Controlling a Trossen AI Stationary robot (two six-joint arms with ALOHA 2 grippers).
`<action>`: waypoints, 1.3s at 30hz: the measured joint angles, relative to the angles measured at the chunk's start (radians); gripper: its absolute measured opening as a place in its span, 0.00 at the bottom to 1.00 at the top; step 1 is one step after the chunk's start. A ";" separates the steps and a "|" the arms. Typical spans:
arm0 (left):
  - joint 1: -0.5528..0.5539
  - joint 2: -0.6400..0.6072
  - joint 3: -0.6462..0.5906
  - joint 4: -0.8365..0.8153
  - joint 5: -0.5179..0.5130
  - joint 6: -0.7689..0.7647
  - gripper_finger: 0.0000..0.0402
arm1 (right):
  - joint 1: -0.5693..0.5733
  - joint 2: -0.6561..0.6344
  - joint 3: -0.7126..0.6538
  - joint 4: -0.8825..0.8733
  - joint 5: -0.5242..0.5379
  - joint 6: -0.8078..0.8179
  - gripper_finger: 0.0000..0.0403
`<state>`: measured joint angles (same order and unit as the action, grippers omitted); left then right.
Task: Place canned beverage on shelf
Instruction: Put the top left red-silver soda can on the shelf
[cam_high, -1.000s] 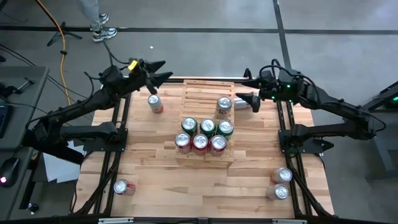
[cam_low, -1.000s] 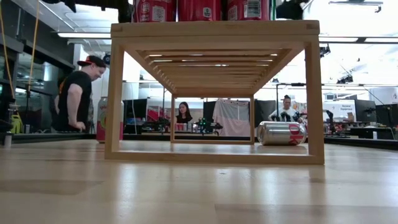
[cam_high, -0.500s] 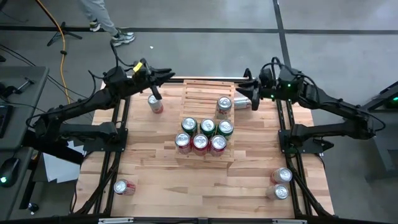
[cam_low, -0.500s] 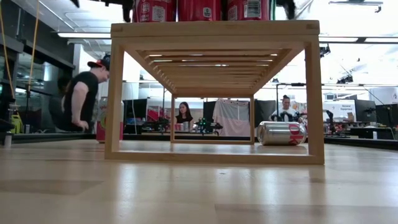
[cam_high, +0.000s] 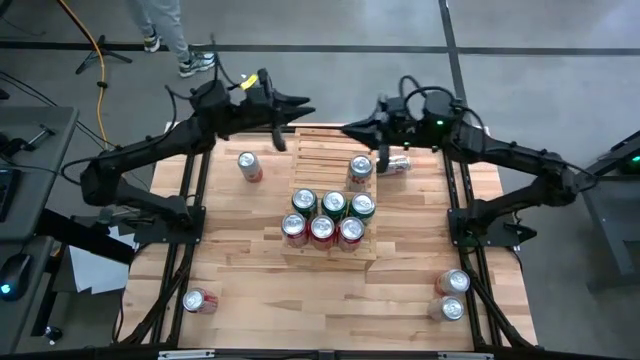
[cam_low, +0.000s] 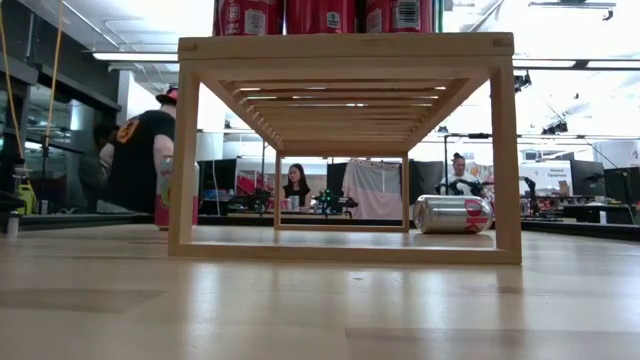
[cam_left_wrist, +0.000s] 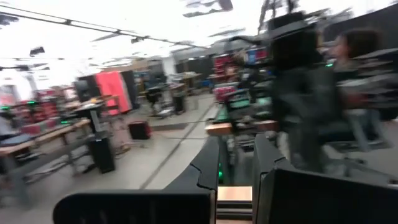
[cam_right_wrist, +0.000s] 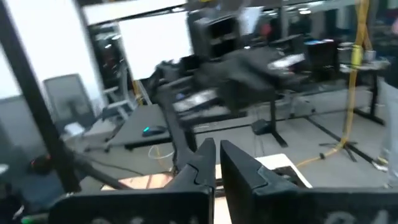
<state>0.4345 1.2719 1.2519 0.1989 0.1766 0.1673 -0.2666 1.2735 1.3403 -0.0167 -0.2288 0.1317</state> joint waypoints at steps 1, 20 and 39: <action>0.000 0.016 0.017 0.000 -0.020 0.009 0.00 | 0.008 0.024 0.022 -0.003 -0.008 -0.020 0.02; -0.071 0.058 0.059 -0.015 -0.021 0.018 0.00 | -0.014 0.195 0.235 -0.079 0.004 -0.174 0.00; -0.147 0.059 0.059 -0.014 0.021 -0.054 0.00 | -0.045 0.190 0.235 -0.077 -0.017 -0.193 0.00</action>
<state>0.2874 1.3312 1.3109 0.1849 0.1978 0.1130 -0.3115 1.4639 1.5757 -0.0940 -0.2459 -0.0612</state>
